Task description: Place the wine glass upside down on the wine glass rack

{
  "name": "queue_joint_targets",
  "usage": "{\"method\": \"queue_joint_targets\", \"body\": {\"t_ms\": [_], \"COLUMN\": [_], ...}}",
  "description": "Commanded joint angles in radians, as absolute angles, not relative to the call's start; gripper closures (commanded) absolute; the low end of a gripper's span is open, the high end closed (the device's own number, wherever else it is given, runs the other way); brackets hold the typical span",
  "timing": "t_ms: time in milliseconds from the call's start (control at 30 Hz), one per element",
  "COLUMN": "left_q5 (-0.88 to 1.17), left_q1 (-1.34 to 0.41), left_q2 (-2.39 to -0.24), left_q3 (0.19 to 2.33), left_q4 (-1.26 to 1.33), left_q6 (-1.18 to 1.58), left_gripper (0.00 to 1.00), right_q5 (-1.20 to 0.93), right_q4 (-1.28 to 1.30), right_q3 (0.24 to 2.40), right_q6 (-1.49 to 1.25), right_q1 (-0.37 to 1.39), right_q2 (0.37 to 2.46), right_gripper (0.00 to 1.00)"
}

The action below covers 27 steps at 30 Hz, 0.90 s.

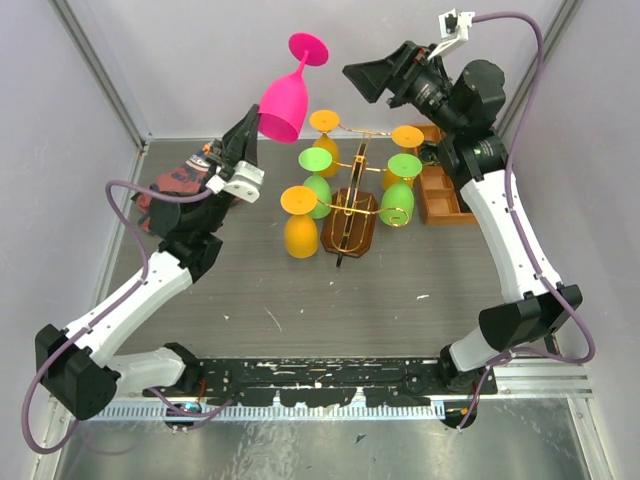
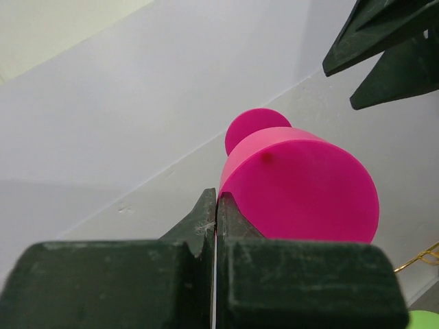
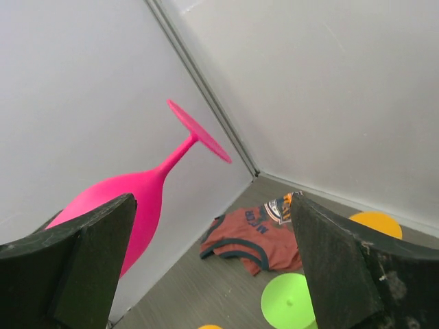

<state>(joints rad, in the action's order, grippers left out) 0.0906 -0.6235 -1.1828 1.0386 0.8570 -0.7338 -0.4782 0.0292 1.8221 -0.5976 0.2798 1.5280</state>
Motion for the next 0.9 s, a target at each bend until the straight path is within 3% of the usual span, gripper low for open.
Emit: {"method": "queue_joint_targets", "body": {"t_ms": [0, 333, 567, 867], "left_q5": [0.131, 0.194, 0.187, 0.213], "left_q1": [-0.622, -0.622, -0.623, -0.623], "left_q2": [-1.120, -1.073, -1.082, -1.087], "left_q3": [1.017, 1.049, 1.073, 1.094], "left_q4": [0.898, 0.724, 0.664, 0.651], "left_q6": [-0.629, -0.528, -0.496, -0.447], "left_gripper": [1.00, 1.00, 1.00, 1.00], "right_q5": [-0.508, -0.511, -0.573, -0.620], "right_q4": [-0.219, -0.345, -0.440, -0.442], "right_q3": [1.792, 1.684, 1.623, 1.618], "right_q6": [-0.637, -0.443, -0.393, -0.370], "right_q1": [0.276, 0.276, 0.278, 0.281], "right_q2": [1.529, 1.514, 1.509, 1.526], "right_gripper": [0.01, 0.04, 0.12, 0.48]}}
